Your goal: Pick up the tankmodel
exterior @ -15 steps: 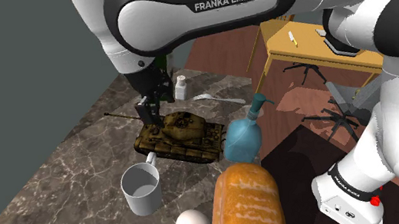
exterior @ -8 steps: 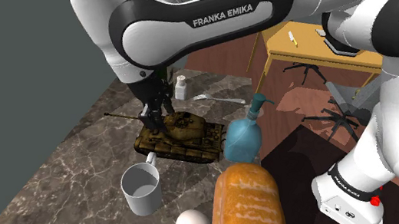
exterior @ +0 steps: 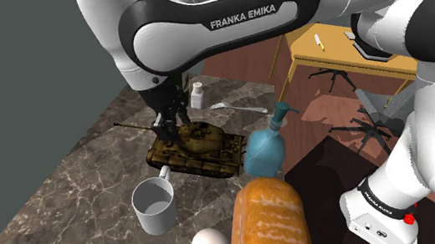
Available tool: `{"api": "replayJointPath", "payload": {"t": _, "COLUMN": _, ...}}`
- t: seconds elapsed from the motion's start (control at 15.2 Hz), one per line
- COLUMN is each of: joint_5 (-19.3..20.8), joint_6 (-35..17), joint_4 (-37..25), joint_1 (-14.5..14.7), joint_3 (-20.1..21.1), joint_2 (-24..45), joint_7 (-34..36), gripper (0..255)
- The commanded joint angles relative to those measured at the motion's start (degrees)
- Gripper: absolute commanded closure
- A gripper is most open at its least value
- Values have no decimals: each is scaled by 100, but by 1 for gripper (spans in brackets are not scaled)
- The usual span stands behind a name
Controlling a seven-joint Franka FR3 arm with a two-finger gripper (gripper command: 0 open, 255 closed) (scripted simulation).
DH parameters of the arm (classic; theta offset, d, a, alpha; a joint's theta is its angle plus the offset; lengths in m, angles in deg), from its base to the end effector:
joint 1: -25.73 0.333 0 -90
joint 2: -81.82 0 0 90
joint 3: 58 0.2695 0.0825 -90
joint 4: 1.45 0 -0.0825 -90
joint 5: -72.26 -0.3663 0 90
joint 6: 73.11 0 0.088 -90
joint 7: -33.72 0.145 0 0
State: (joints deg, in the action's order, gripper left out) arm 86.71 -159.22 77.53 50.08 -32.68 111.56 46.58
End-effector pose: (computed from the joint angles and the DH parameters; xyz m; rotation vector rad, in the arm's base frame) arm 0.4447 0.4131 0.3408 2.7527 0.9358 -0.4096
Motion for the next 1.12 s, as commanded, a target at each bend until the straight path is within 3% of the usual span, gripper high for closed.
{"api": "replayJointPath", "payload": {"t": 0.0, "joint_5": -5, "joint_6": 65, "joint_4": -53, "joint_1": 5, "joint_3": 3, "joint_2": -4, "joint_7": -10, "gripper": 255}}
{"api": "replayJointPath", "payload": {"t": 1.06, "joint_5": 1, "joint_6": 1170, "joint_4": -1212, "joint_1": 175, "joint_3": 17, "joint_2": 25, "joint_7": -117, "gripper": 255}}
